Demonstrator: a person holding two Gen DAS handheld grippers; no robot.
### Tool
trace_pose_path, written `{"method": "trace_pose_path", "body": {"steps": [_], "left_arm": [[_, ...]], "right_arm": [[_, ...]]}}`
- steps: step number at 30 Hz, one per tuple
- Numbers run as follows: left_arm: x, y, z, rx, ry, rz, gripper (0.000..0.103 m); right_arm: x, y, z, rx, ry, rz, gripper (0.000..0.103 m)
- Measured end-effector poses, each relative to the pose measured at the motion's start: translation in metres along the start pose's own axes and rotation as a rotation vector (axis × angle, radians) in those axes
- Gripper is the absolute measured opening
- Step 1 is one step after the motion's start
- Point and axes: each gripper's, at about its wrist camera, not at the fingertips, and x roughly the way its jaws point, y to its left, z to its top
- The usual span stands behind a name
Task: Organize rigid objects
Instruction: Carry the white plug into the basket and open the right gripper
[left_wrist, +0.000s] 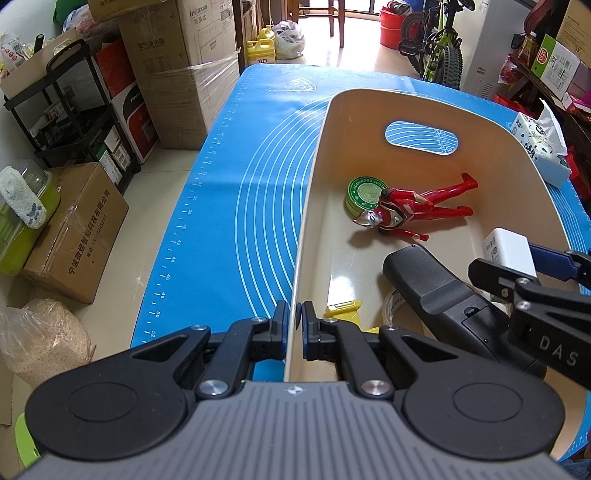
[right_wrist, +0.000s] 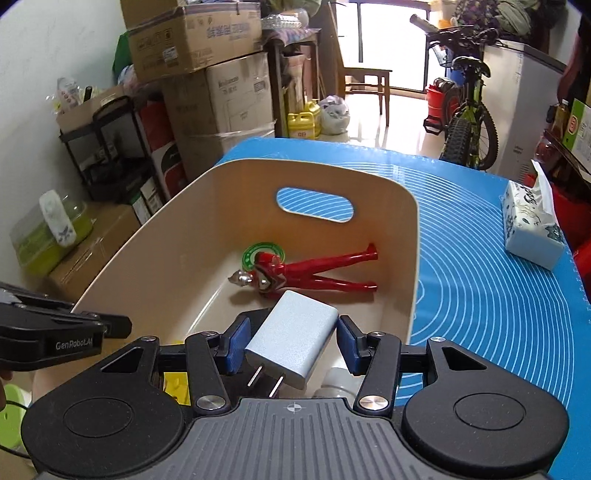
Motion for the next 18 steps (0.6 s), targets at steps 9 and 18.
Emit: {"method": "trace_pose_path", "body": {"steps": [9,18], "left_arm": [[-0.001,-0.002,0.0,0.005,0.002,0.007,0.014],[-0.021,-0.004,-0.001,-0.043,-0.059,0.054,0.069]], "right_arm": [[-0.016,-0.002,-0.001,-0.008,-0.043,0.023,0.068],[-0.057,-0.015,0.001,0.0,-0.104,0.013,0.074]]}}
